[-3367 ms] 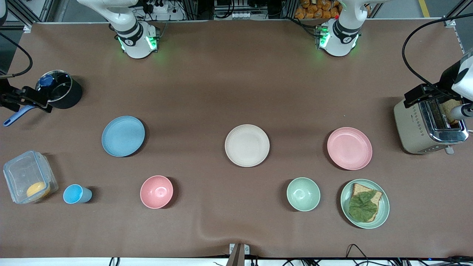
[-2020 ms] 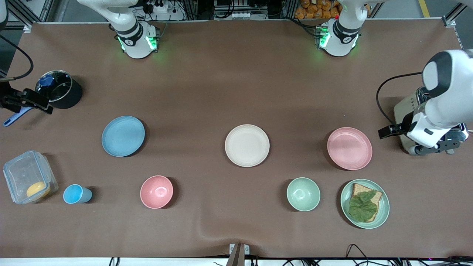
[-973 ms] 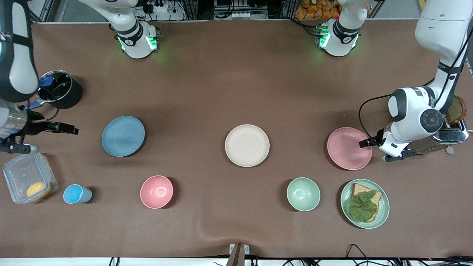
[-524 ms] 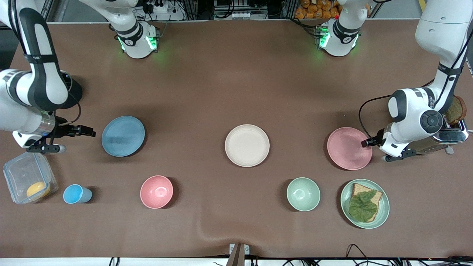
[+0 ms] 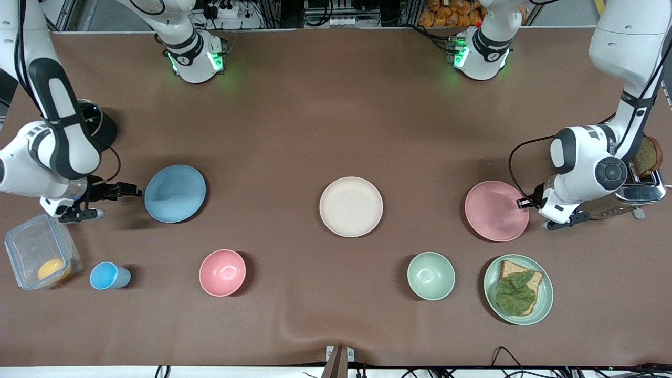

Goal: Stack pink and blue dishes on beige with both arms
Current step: 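Grasp the pink plate while the right gripper grasps the blue plate, then set the pink plate on the beige plate while the right gripper lifts blue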

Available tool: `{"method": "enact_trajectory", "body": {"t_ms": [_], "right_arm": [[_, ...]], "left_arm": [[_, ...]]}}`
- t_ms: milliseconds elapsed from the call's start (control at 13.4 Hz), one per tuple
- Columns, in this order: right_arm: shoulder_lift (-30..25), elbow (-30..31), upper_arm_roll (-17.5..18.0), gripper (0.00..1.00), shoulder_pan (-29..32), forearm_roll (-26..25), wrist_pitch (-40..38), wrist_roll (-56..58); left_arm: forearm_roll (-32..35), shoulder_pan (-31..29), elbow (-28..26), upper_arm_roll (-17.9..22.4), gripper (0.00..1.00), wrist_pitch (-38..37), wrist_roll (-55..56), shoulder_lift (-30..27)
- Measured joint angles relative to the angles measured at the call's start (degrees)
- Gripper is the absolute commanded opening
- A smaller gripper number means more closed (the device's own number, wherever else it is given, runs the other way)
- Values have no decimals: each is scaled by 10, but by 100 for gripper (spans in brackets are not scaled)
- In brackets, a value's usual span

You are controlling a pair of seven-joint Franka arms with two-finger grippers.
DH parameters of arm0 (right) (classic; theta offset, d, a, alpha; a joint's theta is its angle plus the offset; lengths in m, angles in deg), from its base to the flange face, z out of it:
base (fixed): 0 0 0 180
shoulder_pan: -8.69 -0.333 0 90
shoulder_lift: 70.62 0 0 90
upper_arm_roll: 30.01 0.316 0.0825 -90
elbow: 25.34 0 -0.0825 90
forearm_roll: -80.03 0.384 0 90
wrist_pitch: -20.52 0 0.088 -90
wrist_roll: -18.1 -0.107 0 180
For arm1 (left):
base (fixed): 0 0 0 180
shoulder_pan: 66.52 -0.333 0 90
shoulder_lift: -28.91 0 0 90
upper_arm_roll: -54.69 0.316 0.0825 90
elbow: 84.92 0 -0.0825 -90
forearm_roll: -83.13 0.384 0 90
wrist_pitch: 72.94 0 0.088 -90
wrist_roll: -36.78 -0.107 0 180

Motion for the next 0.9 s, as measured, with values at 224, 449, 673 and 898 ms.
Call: {"method": "enact_trajectory", "body": {"t_ms": [224,449,673,898], "right_arm": [[14,-1,8,100,-6,0,4,0],[22,-1,9,66,-14,1,4,0],[29,-1,10,18,-19,9,4,0],[30,-2,11,0,-22,10,4,0]], "left_arm": [[0,0,9,-14,0,0,25,-15],[0,1,26,-64,0,-27,60,-55],[0,5,73,-154,0,-126,134,-91],[0,12,94,-257,0,-150,254,-86]]}}
